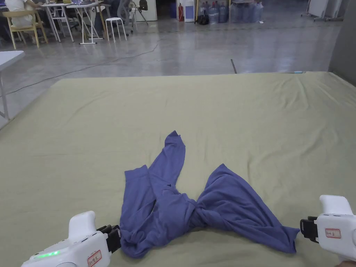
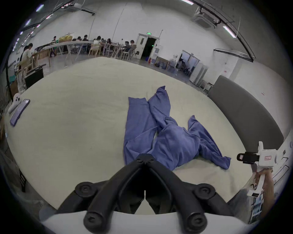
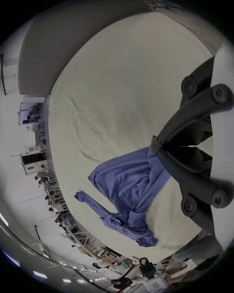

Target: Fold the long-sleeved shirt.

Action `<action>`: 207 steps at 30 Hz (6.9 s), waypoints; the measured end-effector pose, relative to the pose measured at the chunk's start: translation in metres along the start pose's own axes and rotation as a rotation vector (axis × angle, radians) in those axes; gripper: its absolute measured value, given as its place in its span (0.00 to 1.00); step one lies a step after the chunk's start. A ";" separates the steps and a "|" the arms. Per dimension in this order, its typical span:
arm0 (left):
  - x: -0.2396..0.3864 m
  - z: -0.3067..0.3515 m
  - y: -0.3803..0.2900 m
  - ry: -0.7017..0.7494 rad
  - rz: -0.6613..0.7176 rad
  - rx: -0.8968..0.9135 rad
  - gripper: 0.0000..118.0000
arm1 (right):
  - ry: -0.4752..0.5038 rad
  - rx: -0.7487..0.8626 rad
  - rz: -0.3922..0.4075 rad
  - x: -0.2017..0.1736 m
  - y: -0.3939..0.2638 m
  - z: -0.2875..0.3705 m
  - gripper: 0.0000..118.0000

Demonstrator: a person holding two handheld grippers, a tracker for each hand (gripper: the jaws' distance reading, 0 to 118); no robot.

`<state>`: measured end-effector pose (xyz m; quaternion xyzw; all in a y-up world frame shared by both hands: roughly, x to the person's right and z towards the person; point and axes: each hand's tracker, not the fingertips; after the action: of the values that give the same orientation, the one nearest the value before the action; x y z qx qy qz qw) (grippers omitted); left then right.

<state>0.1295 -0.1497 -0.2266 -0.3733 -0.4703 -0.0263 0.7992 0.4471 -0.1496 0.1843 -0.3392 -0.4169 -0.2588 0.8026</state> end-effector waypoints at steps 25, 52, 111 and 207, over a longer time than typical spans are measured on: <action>0.092 -0.193 0.079 -0.039 -0.061 -0.304 0.81 | 0.007 -0.082 -0.026 0.005 -0.005 -0.012 0.02; 0.077 -0.060 0.098 -0.199 -0.058 0.065 0.13 | 0.062 0.077 -0.005 -0.023 0.031 -0.013 0.05; 0.039 -0.058 0.012 -0.071 -0.066 0.166 0.13 | 0.068 0.037 -0.047 0.001 0.037 -0.029 0.05; 0.046 0.018 0.227 -0.035 -0.097 0.363 0.04 | 0.017 0.241 0.195 -0.081 0.260 0.003 0.03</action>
<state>0.2313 0.0393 -0.3163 -0.2003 -0.4987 0.0272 0.8429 0.5848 0.0286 0.0314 -0.2771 -0.4030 -0.1305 0.8624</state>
